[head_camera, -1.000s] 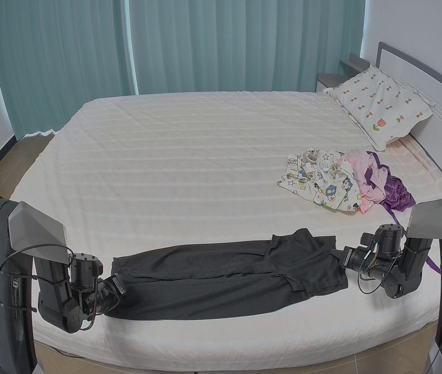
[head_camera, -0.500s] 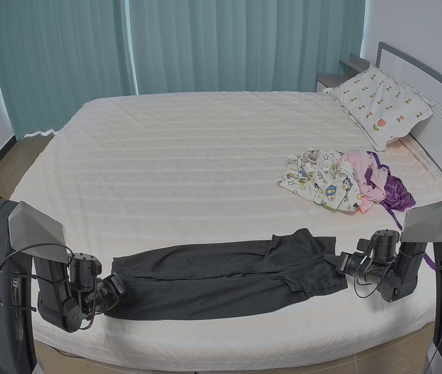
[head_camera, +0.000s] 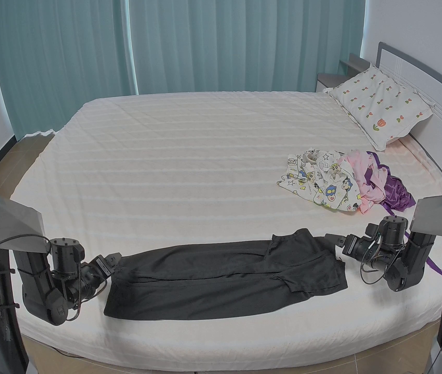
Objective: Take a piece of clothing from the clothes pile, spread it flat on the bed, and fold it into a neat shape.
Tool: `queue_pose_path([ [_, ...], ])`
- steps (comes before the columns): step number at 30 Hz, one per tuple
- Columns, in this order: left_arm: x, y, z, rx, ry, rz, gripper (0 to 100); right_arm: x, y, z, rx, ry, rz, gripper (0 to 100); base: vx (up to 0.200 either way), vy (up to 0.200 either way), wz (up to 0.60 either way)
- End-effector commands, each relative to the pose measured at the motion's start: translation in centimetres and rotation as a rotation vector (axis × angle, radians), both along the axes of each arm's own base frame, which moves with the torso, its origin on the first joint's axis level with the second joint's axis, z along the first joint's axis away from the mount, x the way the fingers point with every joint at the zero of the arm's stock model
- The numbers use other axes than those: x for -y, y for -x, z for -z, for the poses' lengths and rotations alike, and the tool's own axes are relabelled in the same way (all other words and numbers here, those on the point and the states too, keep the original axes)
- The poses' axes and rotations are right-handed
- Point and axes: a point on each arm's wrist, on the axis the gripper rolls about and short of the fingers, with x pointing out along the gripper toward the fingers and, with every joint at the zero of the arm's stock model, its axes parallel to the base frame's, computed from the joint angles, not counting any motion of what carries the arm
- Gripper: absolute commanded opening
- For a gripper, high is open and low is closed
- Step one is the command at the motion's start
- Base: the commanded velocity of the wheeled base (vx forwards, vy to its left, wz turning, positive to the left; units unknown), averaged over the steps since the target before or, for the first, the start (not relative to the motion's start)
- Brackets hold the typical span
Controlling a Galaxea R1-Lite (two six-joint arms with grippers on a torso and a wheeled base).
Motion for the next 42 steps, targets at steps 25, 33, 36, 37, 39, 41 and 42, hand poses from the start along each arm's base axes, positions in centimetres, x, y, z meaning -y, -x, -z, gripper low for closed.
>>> queue_pose_path([
  [25,0.3,-8.7,2.4,-0.139,-0.041,0.114,100,-4.1,-1.6,-0.5,-0.083,-0.08,0.049,100,0.0,0.0,0.0],
  [33,0.2,-8.8,2.8,-0.14,-0.053,0.116,0,-4.0,-1.5,-0.5,-0.085,-0.081,0.051,100,0.0,0.0,0.0],
  [36,0.2,-8.9,2.9,-0.135,-0.057,0.109,0,-4.0,-1.5,-0.4,-0.088,-0.081,0.051,100,0.0,0.0,0.0],
  [37,0.0,-9.1,2.8,-0.131,-0.061,0.09,0,-4.0,-1.5,-0.4,-0.088,-0.081,0.051,100,0.0,0.0,0.0],
  [39,-0.1,-9.4,2.8,-0.125,-0.075,0.057,0,-4.1,-1.5,-0.3,-0.09,-0.082,0.051,100,0.0,0.0,0.0],
  [41,-0.4,-9.5,2.7,-0.121,-0.076,0.014,0,-4.0,-1.4,-0.1,-0.098,-0.08,0.051,100,0.0,0.0,0.0],
  [42,-0.4,-9.5,2.7,-0.116,-0.065,-0.006,0,-4.0,-1.3,0.1,-0.104,-0.079,0.051,100,0.0,0.0,0.0],
])
